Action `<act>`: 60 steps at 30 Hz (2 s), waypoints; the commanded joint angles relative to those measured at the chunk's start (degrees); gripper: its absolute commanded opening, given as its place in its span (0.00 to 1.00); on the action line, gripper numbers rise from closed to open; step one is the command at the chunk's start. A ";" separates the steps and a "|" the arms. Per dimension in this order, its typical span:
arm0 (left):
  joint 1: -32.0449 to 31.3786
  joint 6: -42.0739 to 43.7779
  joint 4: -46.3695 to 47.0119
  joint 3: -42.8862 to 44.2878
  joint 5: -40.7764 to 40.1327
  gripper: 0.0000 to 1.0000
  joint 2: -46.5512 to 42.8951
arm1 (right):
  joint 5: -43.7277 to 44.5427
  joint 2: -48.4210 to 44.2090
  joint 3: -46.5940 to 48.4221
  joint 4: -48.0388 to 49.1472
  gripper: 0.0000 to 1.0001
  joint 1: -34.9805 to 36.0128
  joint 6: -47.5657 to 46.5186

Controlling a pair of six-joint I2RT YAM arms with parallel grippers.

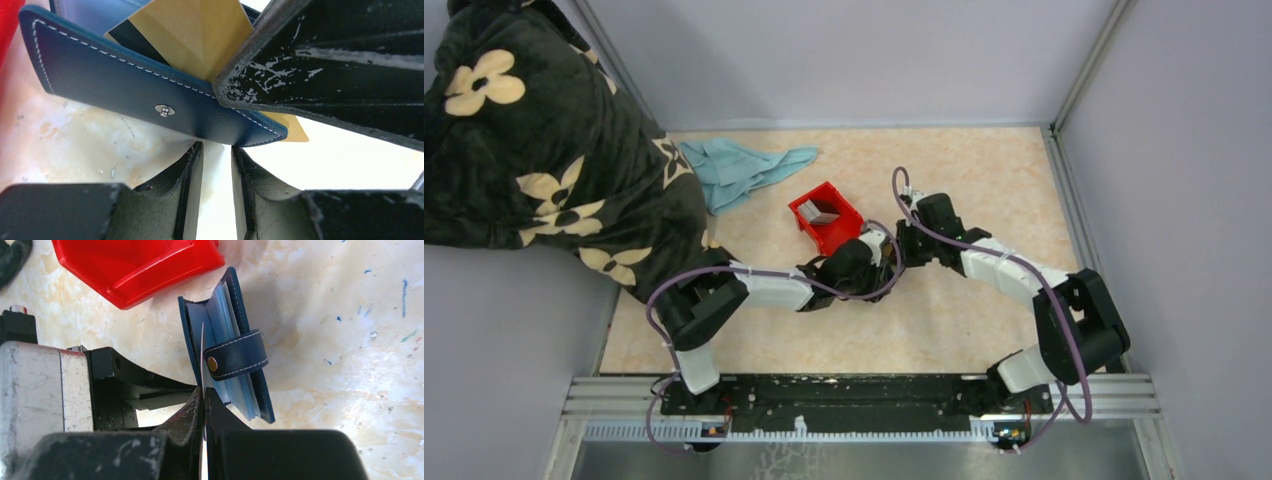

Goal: Put the credit cards into the card holder
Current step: Open the card holder at the center of the board.

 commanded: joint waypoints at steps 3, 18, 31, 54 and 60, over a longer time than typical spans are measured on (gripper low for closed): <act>-0.43 -5.47 -11.55 -6.63 -4.18 0.36 0.03 | 4.66 -0.01 -1.03 -1.34 0.00 5.29 -0.45; -3.77 -14.86 -22.52 -13.50 -10.31 0.38 -13.69 | 15.51 4.03 -1.26 -1.02 0.00 13.60 0.38; -4.92 -18.71 -24.41 -11.12 -18.42 0.38 -31.15 | 18.94 4.16 -0.12 -3.25 0.00 14.65 0.57; -4.70 -12.99 -17.81 8.89 -33.79 0.39 -12.47 | 19.26 3.33 0.55 -4.20 0.00 15.55 0.76; -3.75 -13.19 -15.04 5.53 -32.91 0.34 -12.60 | 18.58 2.77 0.40 -3.96 0.00 15.58 1.13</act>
